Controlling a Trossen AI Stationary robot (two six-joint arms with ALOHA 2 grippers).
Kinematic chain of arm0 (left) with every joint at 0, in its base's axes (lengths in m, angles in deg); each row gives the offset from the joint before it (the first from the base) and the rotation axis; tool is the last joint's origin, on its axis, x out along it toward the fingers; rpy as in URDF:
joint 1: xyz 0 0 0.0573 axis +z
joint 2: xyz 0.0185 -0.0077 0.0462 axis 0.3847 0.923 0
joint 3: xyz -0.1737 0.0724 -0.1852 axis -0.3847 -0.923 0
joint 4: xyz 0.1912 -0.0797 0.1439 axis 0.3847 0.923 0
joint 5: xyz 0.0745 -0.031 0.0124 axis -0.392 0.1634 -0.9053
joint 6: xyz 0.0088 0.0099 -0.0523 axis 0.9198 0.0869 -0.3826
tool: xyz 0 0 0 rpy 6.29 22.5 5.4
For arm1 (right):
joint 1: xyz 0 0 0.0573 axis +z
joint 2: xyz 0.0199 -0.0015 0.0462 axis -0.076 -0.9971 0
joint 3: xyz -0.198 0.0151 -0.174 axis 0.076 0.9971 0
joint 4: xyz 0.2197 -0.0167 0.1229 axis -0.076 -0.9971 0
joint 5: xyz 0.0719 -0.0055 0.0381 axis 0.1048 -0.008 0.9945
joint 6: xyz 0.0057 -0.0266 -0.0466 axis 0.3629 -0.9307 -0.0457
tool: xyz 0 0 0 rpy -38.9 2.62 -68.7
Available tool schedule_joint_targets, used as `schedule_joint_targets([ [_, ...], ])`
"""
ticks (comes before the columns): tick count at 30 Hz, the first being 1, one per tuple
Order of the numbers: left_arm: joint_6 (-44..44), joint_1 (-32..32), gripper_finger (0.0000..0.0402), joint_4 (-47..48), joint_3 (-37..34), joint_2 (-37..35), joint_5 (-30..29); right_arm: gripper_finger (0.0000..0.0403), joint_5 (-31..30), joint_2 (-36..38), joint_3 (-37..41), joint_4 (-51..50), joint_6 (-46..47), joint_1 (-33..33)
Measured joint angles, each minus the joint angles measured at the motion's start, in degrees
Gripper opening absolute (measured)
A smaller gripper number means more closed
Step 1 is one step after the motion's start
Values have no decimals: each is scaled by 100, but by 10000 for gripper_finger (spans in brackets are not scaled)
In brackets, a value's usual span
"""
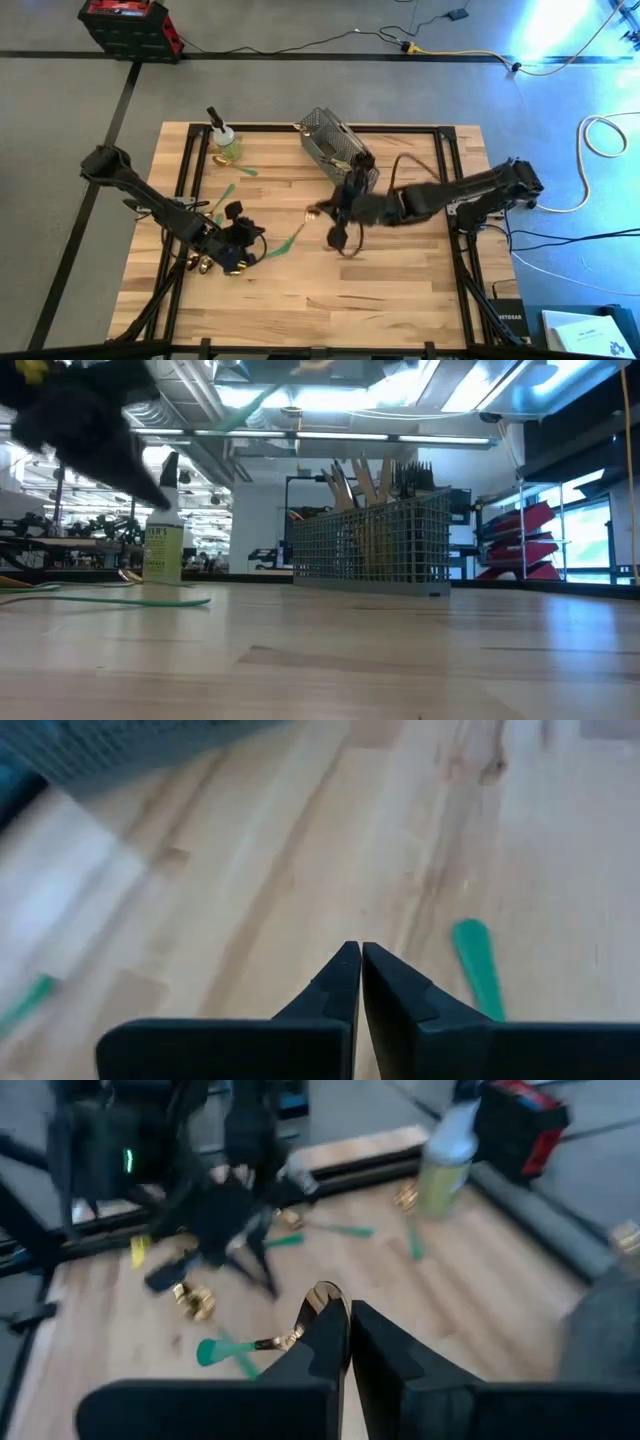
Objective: Sort silverware
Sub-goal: Put the green spoon on the gray silverware organizer
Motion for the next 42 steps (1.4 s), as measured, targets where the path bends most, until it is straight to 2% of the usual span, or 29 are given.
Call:
schedule_joint_targets([
  [4,5,-2,0,-766,-341,-66,191,0,363,0,-957,-694,-462,-670],
  [7,161,0,0,-927,-366,-95,197,0,885,-23,-1564,-894,-851,-1233],
  [15,273,7,0,-901,-362,-99,216,0,1491,-715,-3060,-2002,-1603,-2624],
  [28,438,165,0,-1064,-362,-99,122,0,1667,-1949,-4979,-3412,-2502,-3595],
  [31,489,173,0,-1223,-362,-99,162,0,1598,-2068,-5200,-3693,-2628,-3700],
  [42,557,173,0,-1212,-362,-99,152,0,1367,-2111,-5134,-4241,-2705,-3818],
])
